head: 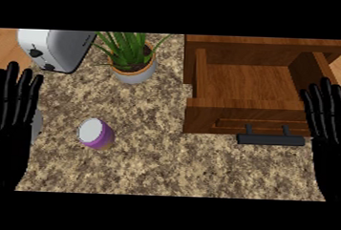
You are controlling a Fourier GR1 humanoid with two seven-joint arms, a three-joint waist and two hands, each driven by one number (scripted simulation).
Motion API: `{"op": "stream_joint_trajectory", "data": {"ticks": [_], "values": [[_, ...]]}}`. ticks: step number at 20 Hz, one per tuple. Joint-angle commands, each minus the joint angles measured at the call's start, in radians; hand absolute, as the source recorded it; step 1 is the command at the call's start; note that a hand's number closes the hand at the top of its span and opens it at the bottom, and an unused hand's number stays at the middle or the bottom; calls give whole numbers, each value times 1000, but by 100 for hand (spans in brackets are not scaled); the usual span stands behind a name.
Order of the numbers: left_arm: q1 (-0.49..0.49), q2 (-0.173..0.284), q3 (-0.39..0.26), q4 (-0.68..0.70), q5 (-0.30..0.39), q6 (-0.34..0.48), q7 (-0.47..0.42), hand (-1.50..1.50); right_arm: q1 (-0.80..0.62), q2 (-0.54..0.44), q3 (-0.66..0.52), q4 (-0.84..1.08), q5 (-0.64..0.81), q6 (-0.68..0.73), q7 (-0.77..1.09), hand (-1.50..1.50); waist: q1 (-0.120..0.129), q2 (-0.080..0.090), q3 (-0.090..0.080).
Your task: Pick up the can, place it into the drawer and close the drawer
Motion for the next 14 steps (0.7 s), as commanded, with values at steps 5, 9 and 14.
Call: {"op": "stream_joint_trajectory", "data": {"ticks": [5,9,14], "values": [[-14,89,-124,-15,284,-329,-29,-150,-6,5,-15,-31,7,-10,-35,-150,-9,-12,-5],[107,210,-105,52,300,-396,143,-150,78,-17,-61,8,-16,-24,166,-150,-2,-11,-4],[82,251,-33,43,394,-436,217,-150,42,-46,-147,111,-76,14,116,-150,4,-9,-3]]}}
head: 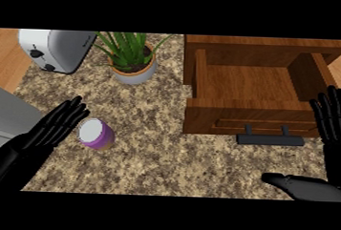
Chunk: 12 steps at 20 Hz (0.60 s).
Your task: Pick up the can, place it into the drawer and close the drawer
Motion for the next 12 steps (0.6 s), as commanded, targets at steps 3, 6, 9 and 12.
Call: {"op": "stream_joint_trajectory", "data": {"ticks": [3,6,9,12], "values": [[83,55,86,-28,99,-111,36,-150,102,12,-7,-71,-1,17,19,-150,3,-2,0],[27,59,117,-37,170,-82,139,-150,140,36,-5,14,6,40,-101,-150,1,-2,1],[69,31,137,-46,181,-89,148,-150,113,24,-14,-53,-6,36,5,-150,3,-2,0],[35,29,159,-25,185,-78,179,-150,181,8,-67,-76,-66,91,-38,-150,0,-2,0]]}}
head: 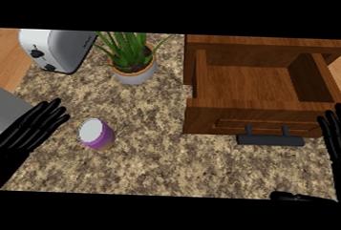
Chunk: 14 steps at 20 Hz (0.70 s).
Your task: Pick up the can, place it into the drawer and close the drawer
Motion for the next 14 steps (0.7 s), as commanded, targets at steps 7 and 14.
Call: {"op": "stream_joint_trajectory", "data": {"ticks": [7,14], "values": [[-85,-28,54,161,-71,-60,-36,-150,60,25,-13,36,15,48,-91,-150,-2,0,0],[-134,-87,34,255,-152,-53,-70,-150,62,45,-18,52,37,55,-109,-150,-2,1,0]]}}
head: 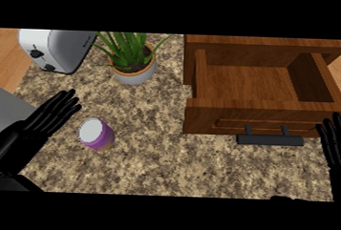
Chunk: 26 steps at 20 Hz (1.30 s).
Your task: Pick up the can, place it into the drawer and close the drawer
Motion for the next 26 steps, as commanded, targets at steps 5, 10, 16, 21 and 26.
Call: {"op": "stream_joint_trajectory", "data": {"ticks": [5,10,16,21,26], "values": [[37,-44,2,105,-146,-44,-161,-150,-10,-11,-44,-9,-36,38,29,-150,2,0,0],[-63,-61,-5,248,-218,-13,-199,-150,3,-8,-72,24,-31,63,-26,-150,-1,0,0],[-79,-54,22,367,-275,-16,-314,-150,30,30,-48,-39,-15,57,4,-150,-1,0,0],[-97,-36,42,510,-353,-3,-447,-150,-56,-51,-132,-33,-92,84,103,-150,-2,1,0],[-161,4,61,677,-386,-33,-546,-150,-41,40,-48,47,18,46,-6,-150,-1,1,0]]}}
